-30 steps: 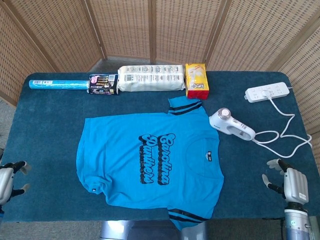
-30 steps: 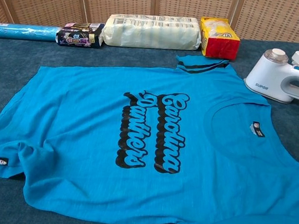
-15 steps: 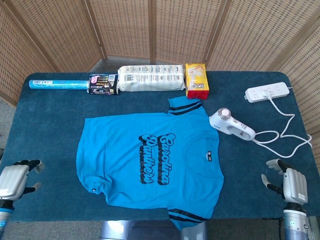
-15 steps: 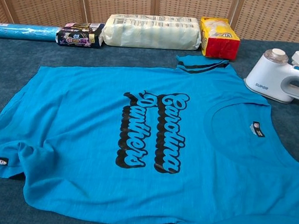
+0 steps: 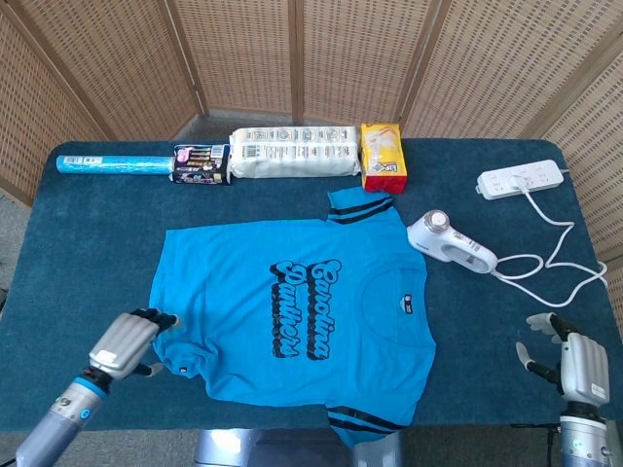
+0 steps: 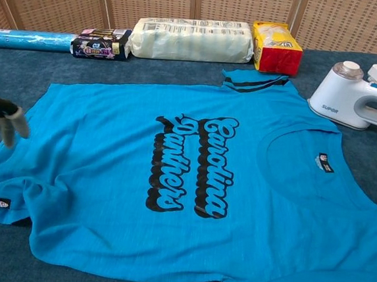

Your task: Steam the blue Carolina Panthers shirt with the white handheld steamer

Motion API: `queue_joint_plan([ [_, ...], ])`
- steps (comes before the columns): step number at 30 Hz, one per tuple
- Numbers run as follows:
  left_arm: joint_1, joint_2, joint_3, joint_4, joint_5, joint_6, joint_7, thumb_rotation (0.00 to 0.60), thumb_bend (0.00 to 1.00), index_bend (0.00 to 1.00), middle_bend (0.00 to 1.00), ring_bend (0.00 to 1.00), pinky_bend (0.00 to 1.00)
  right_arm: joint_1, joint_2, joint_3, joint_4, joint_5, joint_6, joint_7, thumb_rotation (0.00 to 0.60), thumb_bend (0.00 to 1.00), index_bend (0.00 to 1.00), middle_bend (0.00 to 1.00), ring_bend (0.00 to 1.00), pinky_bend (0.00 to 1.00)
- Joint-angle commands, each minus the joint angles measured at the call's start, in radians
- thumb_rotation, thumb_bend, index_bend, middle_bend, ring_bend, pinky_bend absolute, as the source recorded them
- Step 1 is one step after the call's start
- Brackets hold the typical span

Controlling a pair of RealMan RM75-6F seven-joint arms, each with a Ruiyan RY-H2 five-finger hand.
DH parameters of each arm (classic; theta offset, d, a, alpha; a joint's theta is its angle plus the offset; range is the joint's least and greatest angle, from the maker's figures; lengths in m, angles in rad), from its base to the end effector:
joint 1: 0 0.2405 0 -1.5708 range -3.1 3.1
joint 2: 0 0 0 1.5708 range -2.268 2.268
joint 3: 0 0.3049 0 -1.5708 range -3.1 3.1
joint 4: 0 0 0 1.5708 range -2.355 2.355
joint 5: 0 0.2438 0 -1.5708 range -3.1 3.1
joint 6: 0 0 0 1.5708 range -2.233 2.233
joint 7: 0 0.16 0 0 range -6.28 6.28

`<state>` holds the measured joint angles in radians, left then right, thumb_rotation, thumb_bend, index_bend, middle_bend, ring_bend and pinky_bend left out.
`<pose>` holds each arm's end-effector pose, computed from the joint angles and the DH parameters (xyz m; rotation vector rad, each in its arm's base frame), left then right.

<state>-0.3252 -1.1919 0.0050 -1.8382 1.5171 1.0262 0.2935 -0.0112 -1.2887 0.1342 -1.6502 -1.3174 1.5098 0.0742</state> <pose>-0.2669 0.2325 0.0288 -1.9738 -1.0081 -0.7849 -0.3788 -0.1832 0.1072 1.0055 -1.1628 1.0060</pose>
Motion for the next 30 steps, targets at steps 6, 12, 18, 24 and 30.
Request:
queue_joint_plan([
  [6,-0.101,-0.107,0.011,-0.007,-0.052,-0.135,0.100,0.530,0.12,0.30,0.37,0.29,0.39,-0.036,0.023,-0.002,-0.013,0.005,0.038,0.024,0.600,0.33,0.40,0.45,0.42,0.43],
  [12,-0.111,-0.132,0.039,0.012,-0.079,-0.143,0.144,0.533,0.16,0.30,0.37,0.29,0.39,-0.041,0.023,-0.004,-0.013,0.002,0.037,0.028,0.600,0.33,0.40,0.45,0.42,0.43],
  [18,-0.109,-0.144,0.050,0.047,-0.098,-0.118,0.169,0.513,0.28,0.30,0.37,0.29,0.39,-0.044,0.019,-0.002,-0.010,0.005,0.035,0.030,0.600,0.33,0.40,0.45,0.42,0.43],
  [24,-0.102,-0.176,0.053,0.078,-0.074,-0.066,0.195,0.596,0.41,0.44,0.44,0.41,0.52,-0.042,0.012,0.002,-0.003,0.009,0.030,0.028,0.600,0.33,0.40,0.45,0.42,0.43],
  [30,-0.100,-0.183,0.073,0.088,-0.026,-0.038,0.173,0.600,0.43,0.56,0.57,0.53,0.60,-0.031,0.014,0.012,-0.005,0.012,0.016,0.022,0.600,0.33,0.40,0.45,0.42,0.43],
])
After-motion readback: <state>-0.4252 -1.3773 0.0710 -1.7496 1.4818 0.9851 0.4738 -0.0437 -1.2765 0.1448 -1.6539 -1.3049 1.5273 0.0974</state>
